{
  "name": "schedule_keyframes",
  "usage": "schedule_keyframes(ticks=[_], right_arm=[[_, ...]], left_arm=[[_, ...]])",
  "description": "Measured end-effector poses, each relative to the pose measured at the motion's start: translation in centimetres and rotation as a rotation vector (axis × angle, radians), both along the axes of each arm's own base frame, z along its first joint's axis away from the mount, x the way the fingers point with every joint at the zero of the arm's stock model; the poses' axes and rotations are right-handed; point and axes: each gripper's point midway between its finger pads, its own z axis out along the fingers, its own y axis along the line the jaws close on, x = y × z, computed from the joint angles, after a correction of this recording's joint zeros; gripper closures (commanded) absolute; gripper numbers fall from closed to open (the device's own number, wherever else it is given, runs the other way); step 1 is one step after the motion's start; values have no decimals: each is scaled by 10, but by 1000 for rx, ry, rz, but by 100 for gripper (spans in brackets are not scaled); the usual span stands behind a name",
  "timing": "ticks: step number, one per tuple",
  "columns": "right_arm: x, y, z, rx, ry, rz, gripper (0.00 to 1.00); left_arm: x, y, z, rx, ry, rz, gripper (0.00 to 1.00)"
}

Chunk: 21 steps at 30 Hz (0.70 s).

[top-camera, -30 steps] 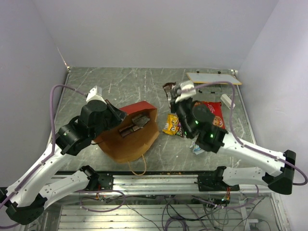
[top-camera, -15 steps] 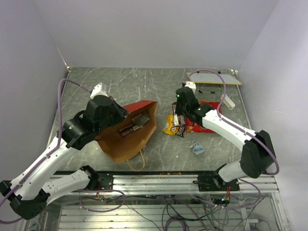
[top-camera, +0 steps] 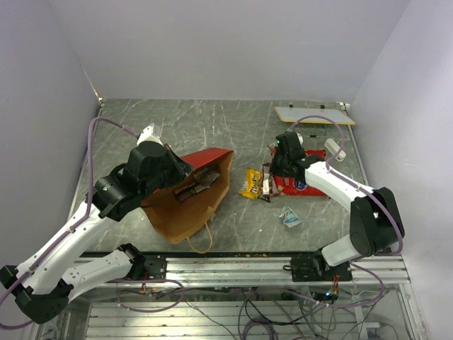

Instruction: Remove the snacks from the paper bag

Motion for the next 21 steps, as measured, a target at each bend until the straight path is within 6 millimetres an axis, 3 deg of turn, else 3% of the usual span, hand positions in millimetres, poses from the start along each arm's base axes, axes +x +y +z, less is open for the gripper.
schedule_keyframes(ticks=[5,8,21], right_arm=[[3,1,-14,7,30,4,80],[3,5,-12,24,27,24,71],[16,11,53,22,-154,137,63]], left_arm=[[3,-7,8,18,-30,-46,93],[9,-15,22,39,-71,-88,93],[19,-20,38,152,-207,-186,93]])
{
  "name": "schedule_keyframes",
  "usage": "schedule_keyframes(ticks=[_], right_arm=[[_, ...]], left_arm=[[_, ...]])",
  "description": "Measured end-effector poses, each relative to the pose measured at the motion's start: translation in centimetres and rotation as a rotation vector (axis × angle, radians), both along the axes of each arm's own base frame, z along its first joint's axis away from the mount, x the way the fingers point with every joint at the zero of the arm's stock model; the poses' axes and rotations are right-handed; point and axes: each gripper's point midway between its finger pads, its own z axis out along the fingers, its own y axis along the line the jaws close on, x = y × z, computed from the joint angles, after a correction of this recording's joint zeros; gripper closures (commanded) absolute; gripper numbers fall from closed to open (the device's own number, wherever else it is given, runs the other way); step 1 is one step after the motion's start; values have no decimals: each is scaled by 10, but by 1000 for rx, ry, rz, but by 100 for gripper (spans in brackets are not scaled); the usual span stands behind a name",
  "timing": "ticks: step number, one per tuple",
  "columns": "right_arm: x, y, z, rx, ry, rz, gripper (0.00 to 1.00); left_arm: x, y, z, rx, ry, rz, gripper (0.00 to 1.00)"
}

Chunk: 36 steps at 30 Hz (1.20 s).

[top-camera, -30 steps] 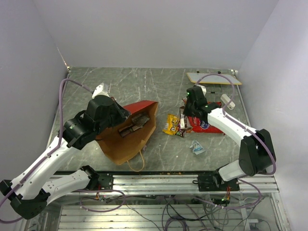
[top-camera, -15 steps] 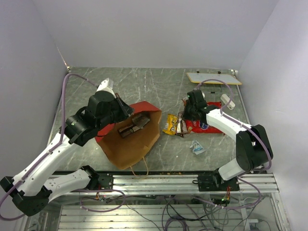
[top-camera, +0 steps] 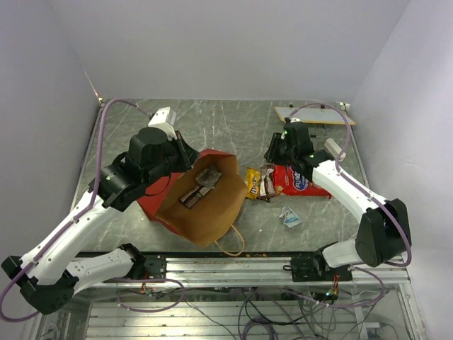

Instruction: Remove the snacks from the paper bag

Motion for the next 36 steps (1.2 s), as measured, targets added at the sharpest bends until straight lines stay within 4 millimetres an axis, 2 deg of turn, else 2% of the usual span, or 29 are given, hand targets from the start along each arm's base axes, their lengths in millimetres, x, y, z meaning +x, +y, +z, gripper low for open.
schedule_keyframes(ticks=[5,13,22,26,31,33,36], right_arm=[[14,10,29,40,-69,23,63],[35,46,51,168,-122,122,60],[30,73,73,251,-186,258,57],[3,84,101,225,-287,352,56],[-54,116,150,185,-473,565,54],[-78,129,158,170,-526,660,54],[-106,138,155,137,-573,773,53]], left_arm=[[1,-1,-3,43,-21,-27,93],[8,-8,-10,138,-45,-95,93],[12,-13,-7,176,-62,-131,93],[11,-12,-10,173,-46,-120,93],[11,-8,-8,135,-28,-76,93],[10,-7,-7,111,-20,-58,93],[8,-7,-8,73,-5,-36,93]])
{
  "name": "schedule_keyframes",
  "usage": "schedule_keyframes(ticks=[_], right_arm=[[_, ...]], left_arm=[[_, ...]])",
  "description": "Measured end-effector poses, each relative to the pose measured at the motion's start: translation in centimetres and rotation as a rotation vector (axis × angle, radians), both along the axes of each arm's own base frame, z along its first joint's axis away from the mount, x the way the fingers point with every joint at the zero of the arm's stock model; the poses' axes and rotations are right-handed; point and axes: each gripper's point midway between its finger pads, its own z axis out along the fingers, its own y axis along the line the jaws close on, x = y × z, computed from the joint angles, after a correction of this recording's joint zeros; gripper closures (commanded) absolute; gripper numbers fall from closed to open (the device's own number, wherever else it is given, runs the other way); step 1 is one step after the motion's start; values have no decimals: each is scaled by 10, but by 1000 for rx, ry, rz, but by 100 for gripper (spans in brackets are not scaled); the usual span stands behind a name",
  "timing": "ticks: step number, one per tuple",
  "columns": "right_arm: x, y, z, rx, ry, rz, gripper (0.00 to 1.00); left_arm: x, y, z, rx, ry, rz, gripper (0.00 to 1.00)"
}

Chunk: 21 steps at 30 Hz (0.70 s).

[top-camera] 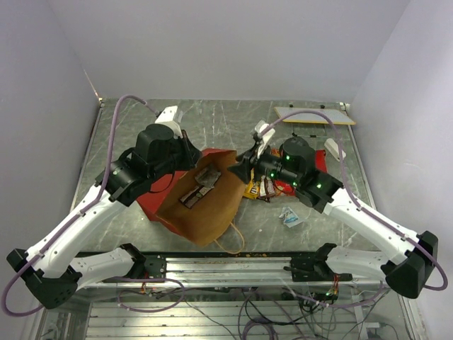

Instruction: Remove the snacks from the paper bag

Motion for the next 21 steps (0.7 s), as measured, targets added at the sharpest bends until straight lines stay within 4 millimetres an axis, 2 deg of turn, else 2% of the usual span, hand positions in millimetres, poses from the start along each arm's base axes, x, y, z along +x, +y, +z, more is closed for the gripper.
schedule_keyframes(ticks=[2,7,12,17,21], right_arm=[[-15,4,-6,-37,-43,65,53],[-39,23,-8,-101,-177,229,53],[-56,49,-22,-184,-274,385,51],[-88,74,-53,-311,-412,601,50],[-93,90,-86,-438,-491,714,50]], left_arm=[[-1,0,-3,-18,14,13,93],[-4,5,-9,-48,37,49,93],[-7,14,3,-83,10,85,93],[-9,18,9,-105,-2,102,93],[-9,19,9,-108,0,104,93]])
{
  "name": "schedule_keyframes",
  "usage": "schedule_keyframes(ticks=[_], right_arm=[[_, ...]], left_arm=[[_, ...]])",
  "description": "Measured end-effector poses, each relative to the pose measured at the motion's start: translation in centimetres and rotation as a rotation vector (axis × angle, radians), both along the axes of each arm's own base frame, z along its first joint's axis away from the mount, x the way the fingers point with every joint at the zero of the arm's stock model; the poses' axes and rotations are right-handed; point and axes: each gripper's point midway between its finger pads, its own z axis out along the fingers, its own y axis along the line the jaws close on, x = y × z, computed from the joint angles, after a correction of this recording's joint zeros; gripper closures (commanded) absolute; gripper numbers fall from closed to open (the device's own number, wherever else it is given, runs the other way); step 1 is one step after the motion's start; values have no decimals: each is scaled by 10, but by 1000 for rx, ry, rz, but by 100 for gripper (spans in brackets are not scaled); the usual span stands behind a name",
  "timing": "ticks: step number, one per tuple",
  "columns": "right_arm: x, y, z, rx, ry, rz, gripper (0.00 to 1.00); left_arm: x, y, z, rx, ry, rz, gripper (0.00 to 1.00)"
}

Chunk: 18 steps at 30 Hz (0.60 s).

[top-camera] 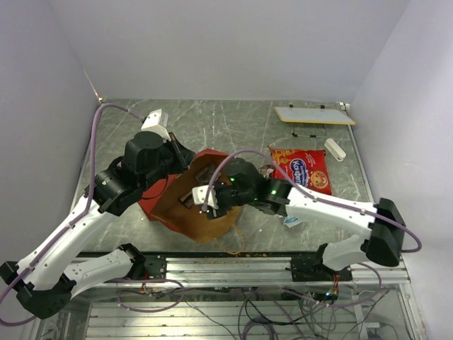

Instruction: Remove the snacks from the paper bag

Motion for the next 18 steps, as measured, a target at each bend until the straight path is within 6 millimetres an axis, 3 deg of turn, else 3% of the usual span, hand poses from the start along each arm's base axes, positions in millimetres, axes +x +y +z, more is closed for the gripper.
schedule_keyframes(ticks=[6,18], right_arm=[[15,4,-49,-174,-119,62,49],[29,7,-81,-257,-205,100,49]], left_arm=[[1,-3,-1,8,-1,-12,93],[3,-11,5,45,-46,-79,93]])
